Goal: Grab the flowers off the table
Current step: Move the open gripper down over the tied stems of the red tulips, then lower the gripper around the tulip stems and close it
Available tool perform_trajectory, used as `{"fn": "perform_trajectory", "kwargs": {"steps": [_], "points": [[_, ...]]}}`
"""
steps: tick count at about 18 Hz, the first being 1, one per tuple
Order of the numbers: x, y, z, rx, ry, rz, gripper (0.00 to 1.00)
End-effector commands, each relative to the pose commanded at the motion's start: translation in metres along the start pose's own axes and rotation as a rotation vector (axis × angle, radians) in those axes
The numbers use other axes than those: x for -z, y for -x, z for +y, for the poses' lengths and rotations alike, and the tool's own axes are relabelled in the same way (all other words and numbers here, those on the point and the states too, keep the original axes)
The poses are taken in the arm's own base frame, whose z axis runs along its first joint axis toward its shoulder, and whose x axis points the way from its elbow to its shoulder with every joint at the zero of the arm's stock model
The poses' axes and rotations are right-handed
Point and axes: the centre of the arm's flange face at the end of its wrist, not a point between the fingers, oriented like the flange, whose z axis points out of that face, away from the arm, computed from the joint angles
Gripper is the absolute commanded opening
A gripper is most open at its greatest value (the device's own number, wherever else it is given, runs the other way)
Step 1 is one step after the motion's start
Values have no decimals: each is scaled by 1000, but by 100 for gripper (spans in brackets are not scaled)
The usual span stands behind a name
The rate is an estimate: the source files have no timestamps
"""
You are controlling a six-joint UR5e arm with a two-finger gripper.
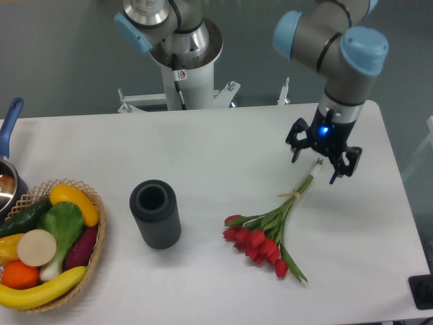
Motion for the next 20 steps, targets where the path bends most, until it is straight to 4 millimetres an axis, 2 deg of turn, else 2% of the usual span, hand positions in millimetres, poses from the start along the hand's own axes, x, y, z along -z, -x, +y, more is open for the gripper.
{"fn": "perform_trajectory", "kwargs": {"steps": [4, 5, 8, 11, 15, 17, 20], "points": [[-36, 2, -11, -18, 7, 13, 100], [-48, -4, -16, -34, 25, 15, 100], [-55, -7, -15, -35, 65, 17, 100], [-81, -7, -16, -48, 65, 22, 100], [-84, -5, -16, -51, 62, 9, 100], [-92, -5, -14, -47, 66, 20, 100], [-98, -11, -11, -43, 71, 36, 100]]}}
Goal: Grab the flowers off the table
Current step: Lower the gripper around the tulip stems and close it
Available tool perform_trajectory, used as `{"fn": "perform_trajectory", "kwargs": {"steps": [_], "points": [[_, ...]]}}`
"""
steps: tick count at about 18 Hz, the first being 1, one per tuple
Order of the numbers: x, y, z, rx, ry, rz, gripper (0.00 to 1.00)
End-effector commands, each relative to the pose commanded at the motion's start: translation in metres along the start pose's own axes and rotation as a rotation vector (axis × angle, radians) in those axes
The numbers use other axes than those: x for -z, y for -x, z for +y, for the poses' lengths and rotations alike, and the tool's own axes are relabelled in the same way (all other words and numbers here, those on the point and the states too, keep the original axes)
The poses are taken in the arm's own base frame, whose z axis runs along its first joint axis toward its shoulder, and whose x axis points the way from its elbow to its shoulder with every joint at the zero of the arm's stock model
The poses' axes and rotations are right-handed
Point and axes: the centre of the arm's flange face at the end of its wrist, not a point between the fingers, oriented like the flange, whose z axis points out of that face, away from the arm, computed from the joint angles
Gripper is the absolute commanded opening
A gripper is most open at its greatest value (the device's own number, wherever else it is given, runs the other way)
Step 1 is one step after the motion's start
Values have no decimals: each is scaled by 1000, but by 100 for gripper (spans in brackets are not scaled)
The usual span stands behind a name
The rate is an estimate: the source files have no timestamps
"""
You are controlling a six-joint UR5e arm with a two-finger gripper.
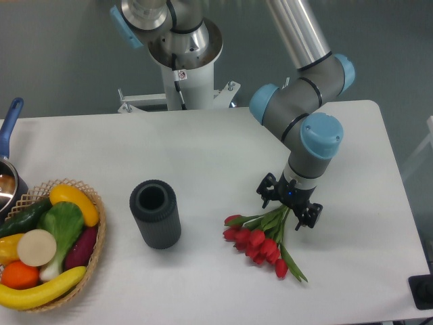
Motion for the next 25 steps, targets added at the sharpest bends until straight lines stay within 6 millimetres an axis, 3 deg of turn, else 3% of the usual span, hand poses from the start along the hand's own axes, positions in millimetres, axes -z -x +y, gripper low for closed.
{"fn": "perform_trajectory", "kwargs": {"steps": [19, 23, 25], "points": [[-18, -7, -10, 25, 55, 5, 99], [-19, -5, -10, 30, 53, 1, 69], [-18, -5, -11, 39, 53, -1, 64]]}}
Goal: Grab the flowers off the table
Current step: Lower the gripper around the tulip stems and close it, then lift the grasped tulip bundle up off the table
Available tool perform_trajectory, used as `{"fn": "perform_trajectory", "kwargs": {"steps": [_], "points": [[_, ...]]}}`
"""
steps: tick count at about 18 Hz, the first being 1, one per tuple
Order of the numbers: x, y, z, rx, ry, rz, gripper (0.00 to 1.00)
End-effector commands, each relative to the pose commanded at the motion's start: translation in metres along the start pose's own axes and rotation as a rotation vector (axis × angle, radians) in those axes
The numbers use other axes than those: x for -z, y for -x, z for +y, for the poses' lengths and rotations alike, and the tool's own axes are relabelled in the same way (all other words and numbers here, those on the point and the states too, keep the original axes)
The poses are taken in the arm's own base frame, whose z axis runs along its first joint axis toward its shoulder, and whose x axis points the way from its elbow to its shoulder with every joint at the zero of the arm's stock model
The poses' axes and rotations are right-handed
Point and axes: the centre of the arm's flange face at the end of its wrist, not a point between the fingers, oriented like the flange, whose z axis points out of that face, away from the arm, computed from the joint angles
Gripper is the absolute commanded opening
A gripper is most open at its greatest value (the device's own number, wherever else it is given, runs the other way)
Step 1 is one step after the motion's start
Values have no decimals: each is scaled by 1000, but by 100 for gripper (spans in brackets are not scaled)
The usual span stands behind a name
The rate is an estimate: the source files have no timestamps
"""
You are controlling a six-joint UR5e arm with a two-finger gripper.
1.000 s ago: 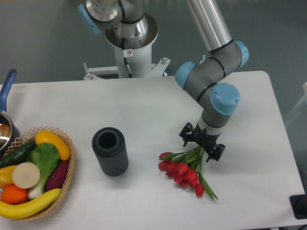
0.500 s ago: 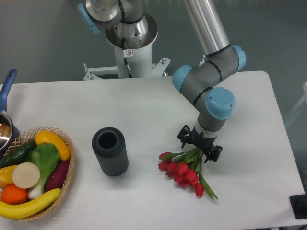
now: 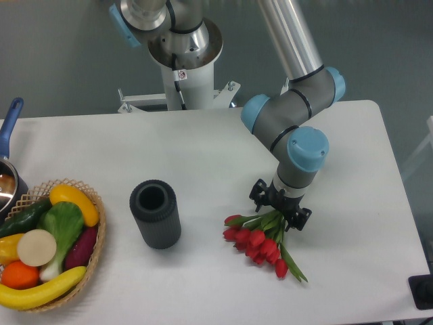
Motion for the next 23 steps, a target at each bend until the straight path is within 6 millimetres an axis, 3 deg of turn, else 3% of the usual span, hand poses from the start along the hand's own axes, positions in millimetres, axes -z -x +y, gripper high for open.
{"fn": "perform_trajectory", "kwargs": {"steps": [12, 15, 19, 23], "points": [[7, 1, -2, 46, -6, -12, 30], [11, 2, -3, 55, -10, -17, 28], [29, 11, -11, 45, -24, -55, 28], [75, 7, -17, 33, -53, -124, 29]]}}
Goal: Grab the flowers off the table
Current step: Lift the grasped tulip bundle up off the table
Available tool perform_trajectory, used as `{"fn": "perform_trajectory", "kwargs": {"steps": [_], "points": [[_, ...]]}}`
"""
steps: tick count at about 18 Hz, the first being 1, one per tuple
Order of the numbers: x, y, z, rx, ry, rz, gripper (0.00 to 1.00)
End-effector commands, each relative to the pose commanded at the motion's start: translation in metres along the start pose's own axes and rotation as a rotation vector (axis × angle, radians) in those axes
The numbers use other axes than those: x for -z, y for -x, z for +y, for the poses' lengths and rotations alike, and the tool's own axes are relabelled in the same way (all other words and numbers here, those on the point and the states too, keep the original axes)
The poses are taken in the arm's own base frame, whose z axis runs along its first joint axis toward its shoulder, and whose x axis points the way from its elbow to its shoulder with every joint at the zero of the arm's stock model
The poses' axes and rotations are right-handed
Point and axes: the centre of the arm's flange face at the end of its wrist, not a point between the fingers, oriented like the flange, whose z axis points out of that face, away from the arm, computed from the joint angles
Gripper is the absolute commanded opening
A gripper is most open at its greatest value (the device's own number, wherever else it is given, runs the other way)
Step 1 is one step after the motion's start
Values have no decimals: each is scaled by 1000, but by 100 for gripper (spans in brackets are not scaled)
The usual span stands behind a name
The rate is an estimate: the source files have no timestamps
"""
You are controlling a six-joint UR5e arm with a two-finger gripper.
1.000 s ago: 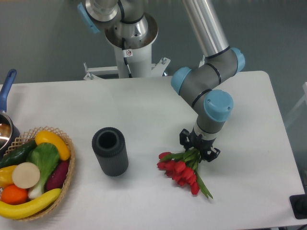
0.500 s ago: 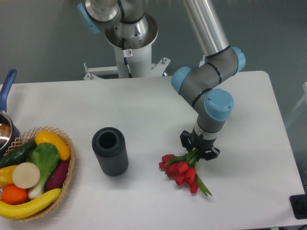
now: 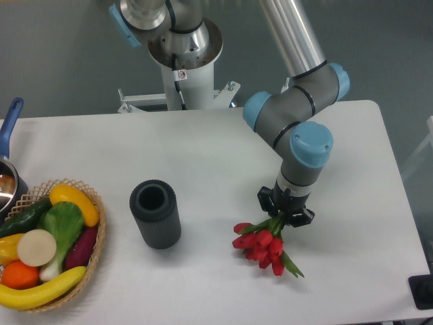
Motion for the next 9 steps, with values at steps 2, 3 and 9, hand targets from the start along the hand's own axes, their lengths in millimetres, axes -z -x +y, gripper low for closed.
{"fn": "perform_trajectory", "kwargs": {"steps": [2, 3, 9], "points": [[34, 5, -7, -6, -25, -54, 29], [48, 5, -10, -8, -36, -75, 30], [119, -12, -31, 21, -209, -112, 30]]}}
